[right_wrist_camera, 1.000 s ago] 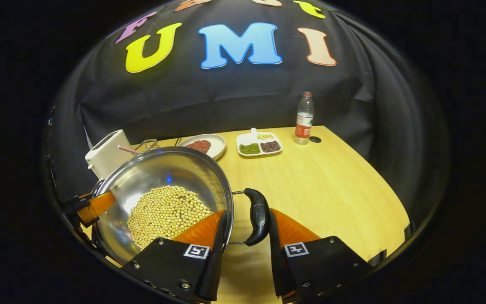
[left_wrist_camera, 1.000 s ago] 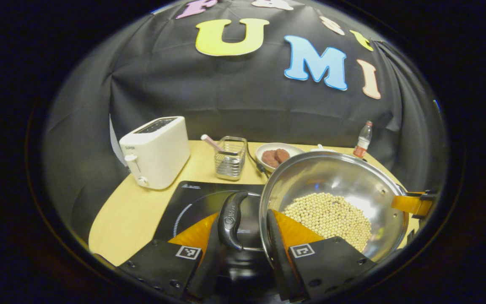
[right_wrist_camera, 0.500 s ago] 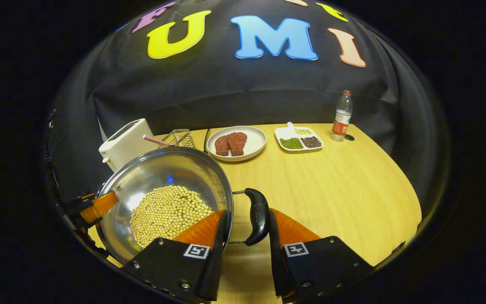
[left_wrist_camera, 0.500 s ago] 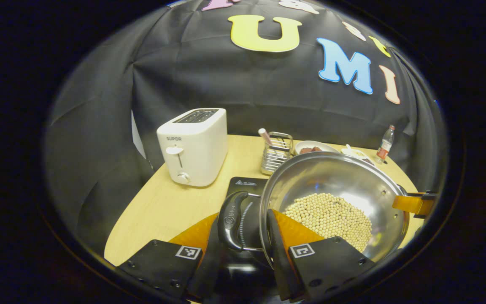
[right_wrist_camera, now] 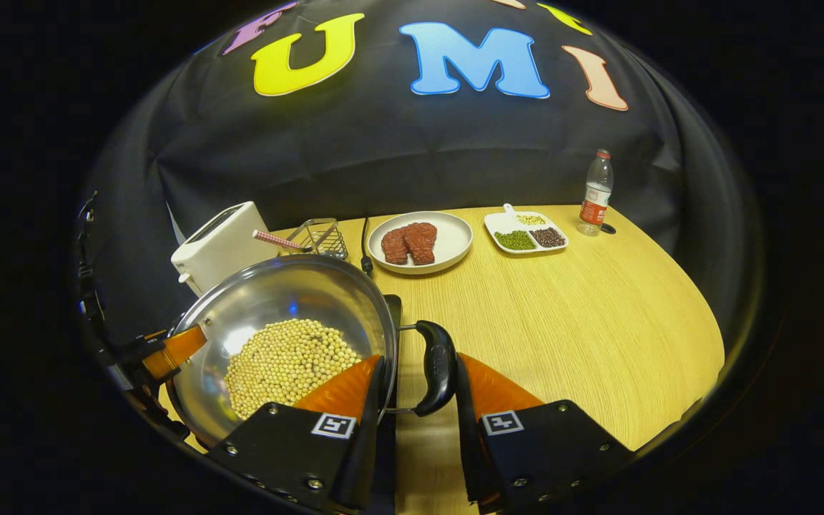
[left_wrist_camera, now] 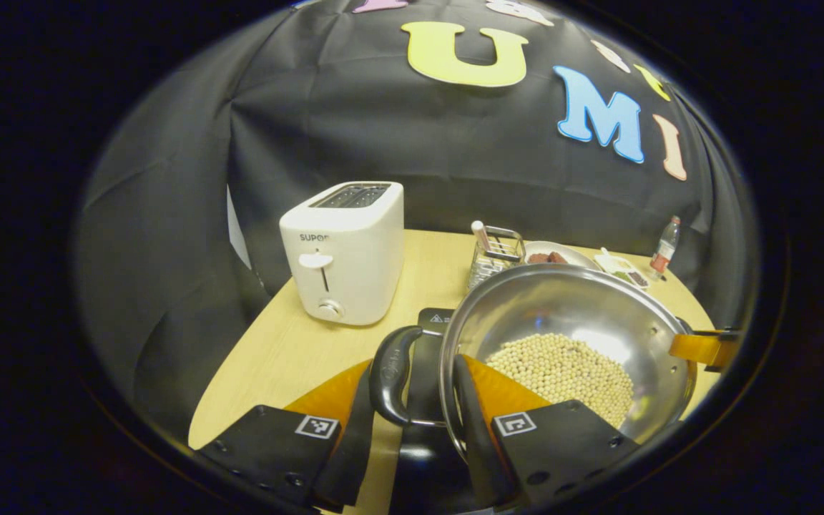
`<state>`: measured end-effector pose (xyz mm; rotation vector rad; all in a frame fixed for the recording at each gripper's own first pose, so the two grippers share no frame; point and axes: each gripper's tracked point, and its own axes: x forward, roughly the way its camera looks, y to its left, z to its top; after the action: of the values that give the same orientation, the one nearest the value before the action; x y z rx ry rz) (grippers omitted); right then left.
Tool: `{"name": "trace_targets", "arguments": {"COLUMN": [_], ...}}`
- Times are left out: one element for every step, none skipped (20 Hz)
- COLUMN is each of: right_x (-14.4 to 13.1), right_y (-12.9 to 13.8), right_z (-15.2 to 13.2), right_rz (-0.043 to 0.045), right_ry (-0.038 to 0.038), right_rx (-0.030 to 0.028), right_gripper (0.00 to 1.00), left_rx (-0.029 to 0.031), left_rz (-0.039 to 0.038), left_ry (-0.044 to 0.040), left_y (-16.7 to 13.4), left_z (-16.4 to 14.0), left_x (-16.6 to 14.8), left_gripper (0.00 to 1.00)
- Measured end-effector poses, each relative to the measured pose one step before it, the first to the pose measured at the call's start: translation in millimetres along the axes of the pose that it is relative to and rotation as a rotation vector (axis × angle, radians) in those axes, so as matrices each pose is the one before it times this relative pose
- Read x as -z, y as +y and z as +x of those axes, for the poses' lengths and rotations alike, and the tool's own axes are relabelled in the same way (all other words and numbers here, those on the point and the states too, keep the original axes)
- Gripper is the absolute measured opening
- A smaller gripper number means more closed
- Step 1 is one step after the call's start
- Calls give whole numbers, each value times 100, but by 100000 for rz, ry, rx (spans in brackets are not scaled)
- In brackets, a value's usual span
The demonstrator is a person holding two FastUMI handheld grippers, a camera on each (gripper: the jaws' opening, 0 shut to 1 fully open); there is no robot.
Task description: First push the handle of the pot to place it horizontally, then grasp the pot with both hands and set it on the induction cooktop.
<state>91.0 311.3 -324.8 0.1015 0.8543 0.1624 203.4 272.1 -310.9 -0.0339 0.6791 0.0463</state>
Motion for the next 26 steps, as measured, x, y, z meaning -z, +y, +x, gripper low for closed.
{"name": "trace_targets", "arguments": {"right_x": [8,-305,-1409,-1258,-1364,-1094,-981,-986,-869,-846,-909,-902,-882,-646,-832,-684,-470,-483,-425,-539,-422,-402,-347,-444,-347,-510], "right_y": [207,118,-711,-479,-893,-876,-923,-977,-1051,-1052,-1048,-1084,-1032,-958,-998,-1031,-878,-1028,-1115,-1220,-1187,-1179,-1277,-1151,-1278,-1190], "right_z": [-43,-178,-234,-153,-369,-492,-617,-807,-902,-914,-1116,-1072,-1138,-1145,-1193,-1246,-1271,-1312,-1210,-1256,-1166,-1126,-829,-1052,-1134,-943], "right_rz": [163,-284,-1755,-1918,-2837,-3082,-2672,-1991,-1237,-325,-108,-265,-390,-584,-445,-182,106,-147,-279,-85,-33,237,541,572,111,142], "right_ry": [9,-1245,-5454,-4888,-4934,-4754,-3736,-3466,-3090,-3386,-3088,-2991,-2734,-2581,-2394,-1693,-1298,-1159,-1250,-1310,-811,-825,-810,-526,-312,-860], "right_rx": [-1657,-1511,1081,204,1027,1101,1107,1583,1439,1200,1266,786,311,36,-73,-449,-703,-583,-152,-88,-107,123,7,-44,484,129], "right_gripper": [49,46,57,66,82,98,96,96,96,96,96,96,96,96,96,96,96,96,96,96,96,96,96,96,96,96], "left_rx": [-1689,-2814,-3617,-2217,-1324,-670,-740,-792,145,522,787,642,566,542,856,1106,970,1663,1018,999,468,240,117,290,304,551], "left_rz": [-80,2387,3182,2009,184,-651,-828,-595,-724,-927,-506,18,213,57,-192,-583,-1124,-1649,-1375,-663,343,1116,1436,1196,126,-497], "left_ry": [-582,-2982,-4670,-4684,-4504,-4199,-3988,-3735,-3004,-2752,-2359,-2105,-2025,-2135,-2126,-1511,-1429,-1609,-1768,-1751,-1320,-1319,-1213,-1069,-233,-533], "left_y": [298,477,650,422,-17,110,-50,49,-407,-993,-955,-982,-1150,-1138,-1323,-1797,-1675,-1810,-1715,-1517,-1388,-1226,-1155,-1215,-1167,-1145], "left_z": [-127,-42,-213,-427,-696,-1055,-960,-1123,-953,-846,-1159,-1072,-1140,-870,-1174,-1298,-1179,-1084,-1180,-1171,-1156,-1220,-1278,-1226,-1218,-1243], "left_x": [-17,-469,-1172,-1292,-1749,-1562,-1565,-1092,-1281,-1021,-1054,-912,-1006,-992,-1116,-1195,-955,-945,-1054,-846,-709,-614,-764,-696,-605,-593], "left_gripper": [70,70,70,85,100,100,98,100,100,98,94,95,96,96,97,98,98,100,98,94,94,97,98,98,98,97]}}
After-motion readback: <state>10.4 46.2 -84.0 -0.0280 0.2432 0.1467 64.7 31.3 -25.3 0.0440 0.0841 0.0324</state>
